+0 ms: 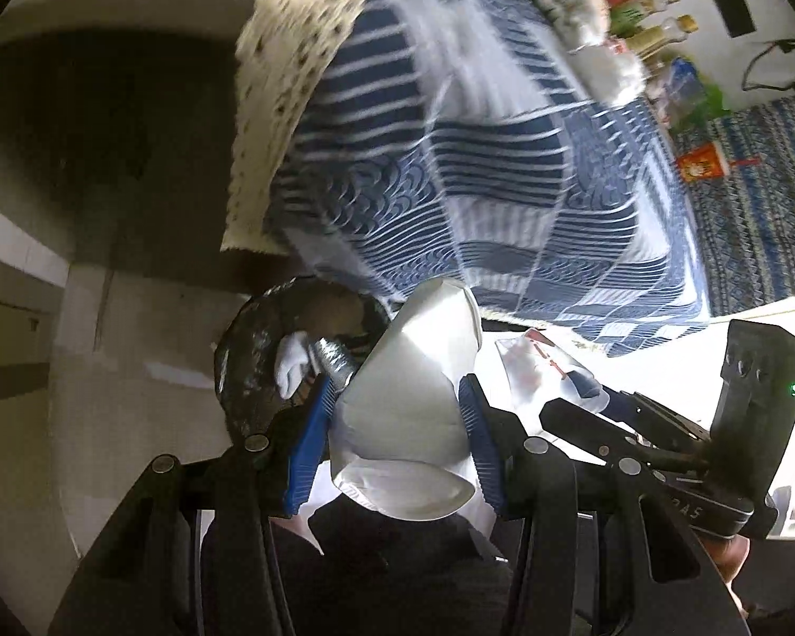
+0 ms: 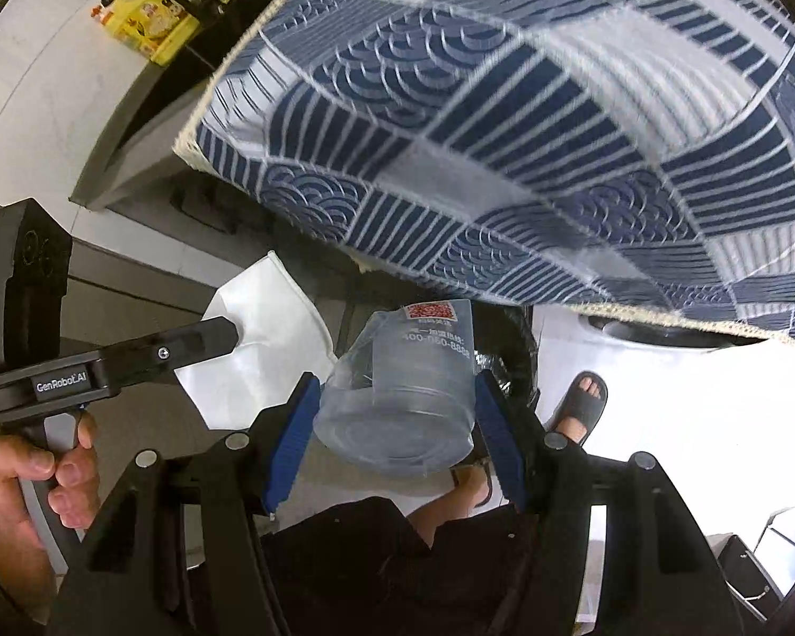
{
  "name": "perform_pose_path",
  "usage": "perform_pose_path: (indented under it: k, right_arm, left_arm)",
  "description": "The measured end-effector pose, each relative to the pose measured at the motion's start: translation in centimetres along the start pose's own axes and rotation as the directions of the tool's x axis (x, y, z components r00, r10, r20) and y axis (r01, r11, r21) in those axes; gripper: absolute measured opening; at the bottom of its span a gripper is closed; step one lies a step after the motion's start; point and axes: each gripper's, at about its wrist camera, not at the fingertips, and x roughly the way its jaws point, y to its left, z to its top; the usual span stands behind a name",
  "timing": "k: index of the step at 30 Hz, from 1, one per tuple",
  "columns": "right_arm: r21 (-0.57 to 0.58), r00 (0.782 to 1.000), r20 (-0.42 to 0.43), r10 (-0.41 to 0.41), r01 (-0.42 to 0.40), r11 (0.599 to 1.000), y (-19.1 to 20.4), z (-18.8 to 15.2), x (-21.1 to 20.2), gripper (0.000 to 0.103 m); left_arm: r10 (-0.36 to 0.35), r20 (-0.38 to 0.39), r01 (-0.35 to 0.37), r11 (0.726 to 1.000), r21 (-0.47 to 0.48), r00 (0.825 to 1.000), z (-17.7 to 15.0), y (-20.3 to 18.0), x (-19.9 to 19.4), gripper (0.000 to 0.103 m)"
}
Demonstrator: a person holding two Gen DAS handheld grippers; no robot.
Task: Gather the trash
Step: 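Carry the napkin and plastic cup down over the black trash bin with both tools, then open both tools to drop the napkin and cup into the bin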
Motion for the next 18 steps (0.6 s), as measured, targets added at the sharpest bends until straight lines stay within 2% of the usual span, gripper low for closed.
perform_pose_path:
  k: [9,18]
  right_arm:
    - [0.010,0.994,-0.111,0.011,-0.010,1.000,-0.8,-1.6,4.9,0.060]
    - [0.020,0.983,-0.182,0.025,-0.022,1.000,-1.9,-2.5,8.3,0.060]
  left_arm:
    - [0.043,-0.068,-0.047,0.997,-0.056,0.997,-0.5,2.6,3.5,0.047]
    - [0.078,-0.157,-0.090,0.993,-0.075,0.985,-1.3,4.5,6.9,0.047]
